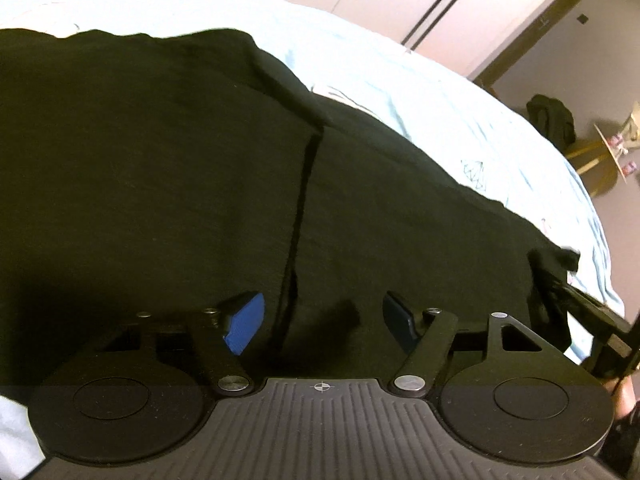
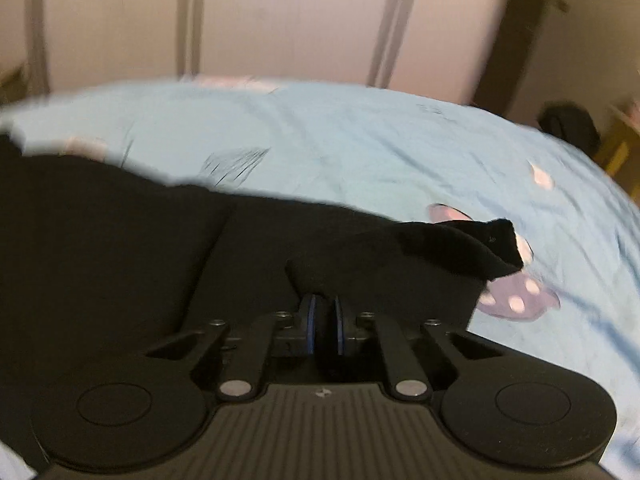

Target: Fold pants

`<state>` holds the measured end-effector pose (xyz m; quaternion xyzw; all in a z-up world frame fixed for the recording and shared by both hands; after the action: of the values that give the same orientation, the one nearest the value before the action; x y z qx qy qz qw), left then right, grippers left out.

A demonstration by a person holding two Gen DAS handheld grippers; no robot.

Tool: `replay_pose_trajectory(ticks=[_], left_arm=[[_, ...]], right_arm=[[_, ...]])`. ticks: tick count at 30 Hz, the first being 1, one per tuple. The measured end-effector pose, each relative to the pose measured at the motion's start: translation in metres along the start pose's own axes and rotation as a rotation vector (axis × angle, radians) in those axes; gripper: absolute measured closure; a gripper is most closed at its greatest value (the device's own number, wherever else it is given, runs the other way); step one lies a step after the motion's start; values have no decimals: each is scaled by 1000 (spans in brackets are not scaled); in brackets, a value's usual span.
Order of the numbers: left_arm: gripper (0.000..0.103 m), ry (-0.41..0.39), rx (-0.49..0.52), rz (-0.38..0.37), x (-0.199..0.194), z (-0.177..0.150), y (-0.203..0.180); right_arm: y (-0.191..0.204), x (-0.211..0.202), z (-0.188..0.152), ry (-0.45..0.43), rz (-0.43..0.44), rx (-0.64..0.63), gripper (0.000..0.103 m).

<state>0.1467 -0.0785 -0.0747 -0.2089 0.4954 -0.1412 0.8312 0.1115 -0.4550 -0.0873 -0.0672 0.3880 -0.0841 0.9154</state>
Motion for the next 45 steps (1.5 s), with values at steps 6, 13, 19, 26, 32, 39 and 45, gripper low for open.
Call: replay_pose_trajectory(ticks=[6, 13, 19, 26, 32, 39, 45], left_arm=[[30, -45, -22, -36, -27, -1, 8], [28, -135, -38, -51, -68, 4, 13], [23, -170, -57, -30, -87, 2, 27], [22, -116, -31, -60, -62, 5, 22], [31, -17, -69, -177, -13, 15, 14], [46, 90, -125, -147, 37, 23, 19], [91, 79, -81, -160, 45, 30, -1]], right_arm=[[-63, -62, -6, -150, -16, 441, 100], [-7, -139, 49, -310, 197, 343, 100], [163, -151, 46, -173, 559, -122, 73], [174, -128, 23, -29, 557, -5, 42], [116, -64, 1, 255, 478, 384, 59], [97, -52, -20, 287, 541, 540, 61], [87, -54, -12, 242, 592, 583, 61]])
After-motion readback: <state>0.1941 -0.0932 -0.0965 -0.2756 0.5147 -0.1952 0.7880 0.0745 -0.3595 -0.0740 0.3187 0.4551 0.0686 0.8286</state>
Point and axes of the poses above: each gripper's, at about its wrist camera, not at the fingertips, and x roughly the way its jaws point, y to its left, z to its top, the point moved 4 cm from there along x, roughly the way its jaws point, and after that the axes turned 4 degrees about -z, right-handed, at the moved point
